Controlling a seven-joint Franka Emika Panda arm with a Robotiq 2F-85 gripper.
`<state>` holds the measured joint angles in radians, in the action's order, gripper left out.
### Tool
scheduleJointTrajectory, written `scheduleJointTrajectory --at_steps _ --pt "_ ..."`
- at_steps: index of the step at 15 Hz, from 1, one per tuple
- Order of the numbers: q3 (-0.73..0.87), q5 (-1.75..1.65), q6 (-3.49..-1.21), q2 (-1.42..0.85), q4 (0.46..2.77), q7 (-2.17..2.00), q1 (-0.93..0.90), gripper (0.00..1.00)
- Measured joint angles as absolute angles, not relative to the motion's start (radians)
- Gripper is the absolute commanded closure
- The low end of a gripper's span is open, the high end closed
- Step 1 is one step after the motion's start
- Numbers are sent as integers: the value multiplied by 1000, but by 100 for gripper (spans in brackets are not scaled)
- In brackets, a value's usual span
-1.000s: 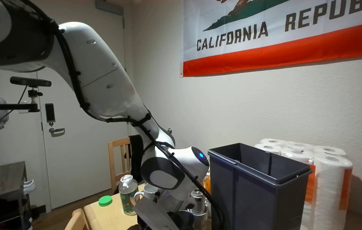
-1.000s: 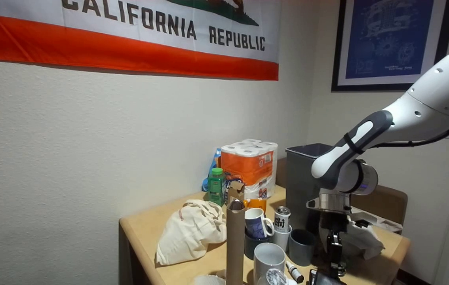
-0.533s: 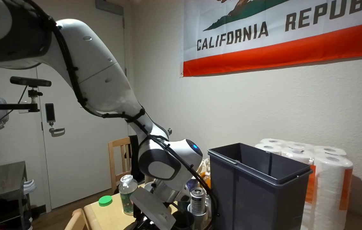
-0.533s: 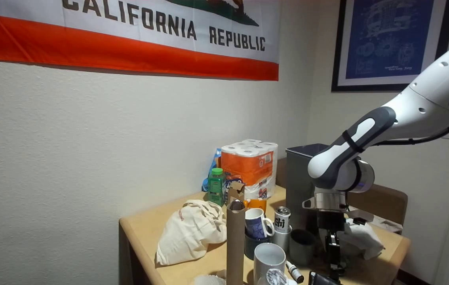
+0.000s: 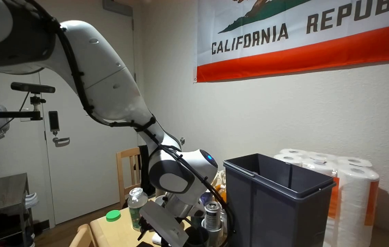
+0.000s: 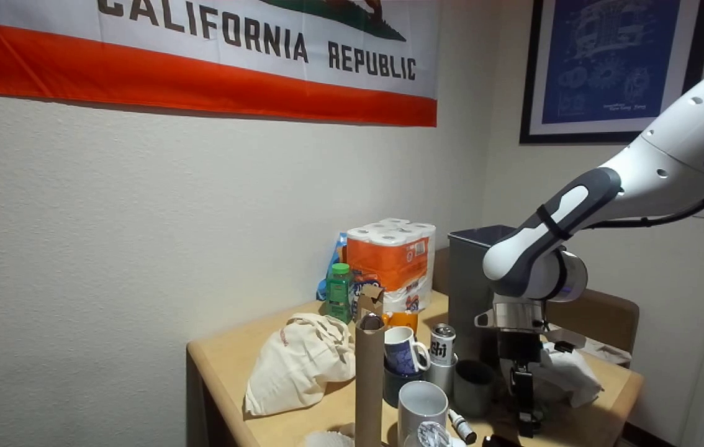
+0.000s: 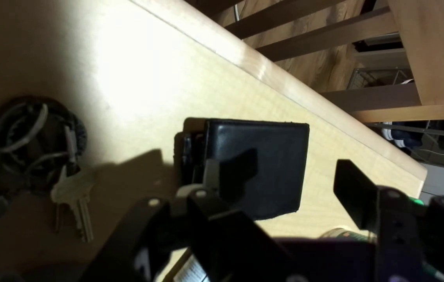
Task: Open the wallet
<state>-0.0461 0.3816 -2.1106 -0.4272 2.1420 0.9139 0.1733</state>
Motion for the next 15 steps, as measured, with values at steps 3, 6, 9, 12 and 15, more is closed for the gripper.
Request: scheduleJointTrajectory --at_steps 3,6,9,12,15 --pt "-46 382 -2111 -430 2143 914 174 0" --pt "-46 383 -2111 -450 2143 918 178 0" --pt "-47 388 -2111 -488 2140 924 185 0" --pt "-50 398 -2111 -527 2132 939 192 0" --pt "-60 401 -2111 -549 2123 941 199 0"
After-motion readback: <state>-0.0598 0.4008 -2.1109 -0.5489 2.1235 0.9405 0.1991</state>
